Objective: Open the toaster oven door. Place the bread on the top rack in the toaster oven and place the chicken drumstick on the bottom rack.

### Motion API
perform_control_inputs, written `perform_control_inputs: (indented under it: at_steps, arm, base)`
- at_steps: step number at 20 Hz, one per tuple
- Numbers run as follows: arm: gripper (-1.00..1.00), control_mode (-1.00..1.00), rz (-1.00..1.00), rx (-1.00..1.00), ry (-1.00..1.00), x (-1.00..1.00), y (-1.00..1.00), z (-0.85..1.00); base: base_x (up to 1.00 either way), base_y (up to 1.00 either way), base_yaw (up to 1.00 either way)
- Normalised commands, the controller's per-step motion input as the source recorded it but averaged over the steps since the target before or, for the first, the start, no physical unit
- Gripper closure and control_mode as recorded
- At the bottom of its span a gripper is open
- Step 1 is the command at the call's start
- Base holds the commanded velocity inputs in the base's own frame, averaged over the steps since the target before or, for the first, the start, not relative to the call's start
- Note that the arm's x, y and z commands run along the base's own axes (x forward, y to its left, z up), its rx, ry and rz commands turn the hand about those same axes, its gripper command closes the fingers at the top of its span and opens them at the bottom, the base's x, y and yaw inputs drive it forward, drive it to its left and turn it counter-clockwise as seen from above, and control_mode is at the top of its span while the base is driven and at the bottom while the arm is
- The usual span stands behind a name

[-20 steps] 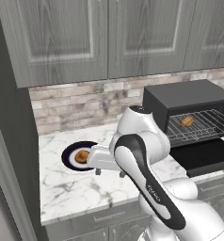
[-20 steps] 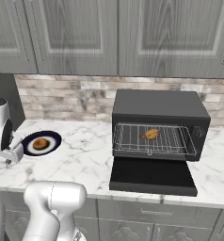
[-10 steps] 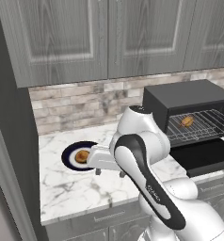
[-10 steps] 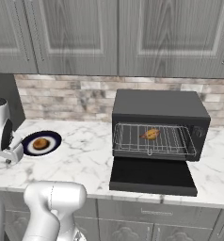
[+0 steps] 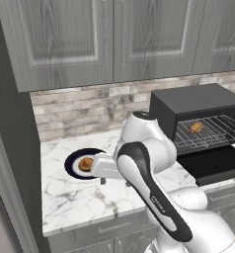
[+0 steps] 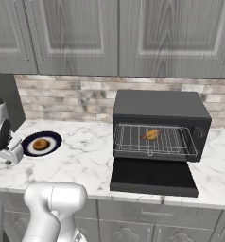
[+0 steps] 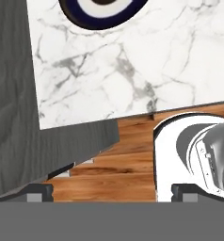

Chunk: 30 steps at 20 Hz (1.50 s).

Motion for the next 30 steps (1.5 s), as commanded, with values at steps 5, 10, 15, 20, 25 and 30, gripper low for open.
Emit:
perform_control_inputs:
  at_steps: [5,10,15,20,25,30]
  arm:
    - [-1.0,-1.0,-0.02,0.05,-0.17,0.19,-0.09,0.14]
    - [-1.0,-1.0,0.01,-0.06,-0.02,0.44,-0.06,0.01]
    - [-1.0,-1.0,0.06,-0.09,0.0,0.48,-0.15,0.0]
    - [-1.0,-1.0,0.11,-0.05,0.0,0.46,-0.07,0.02]
    - [-1.0,-1.0,0.02,-0.11,-0.04,0.39,0.01,-0.17]
    - [-1.0,-1.0,0.0,-0.12,-0.04,0.43,0.1,-0.24]
  base:
    - [0.0,0.0,0.0]
    - [0.0,0.0,0.0]
    - [0.0,0.0,0.0]
    - [0.0,0.0,0.0]
    - [0.0,0.0,0.0]
    - [0.0,0.0,0.0]
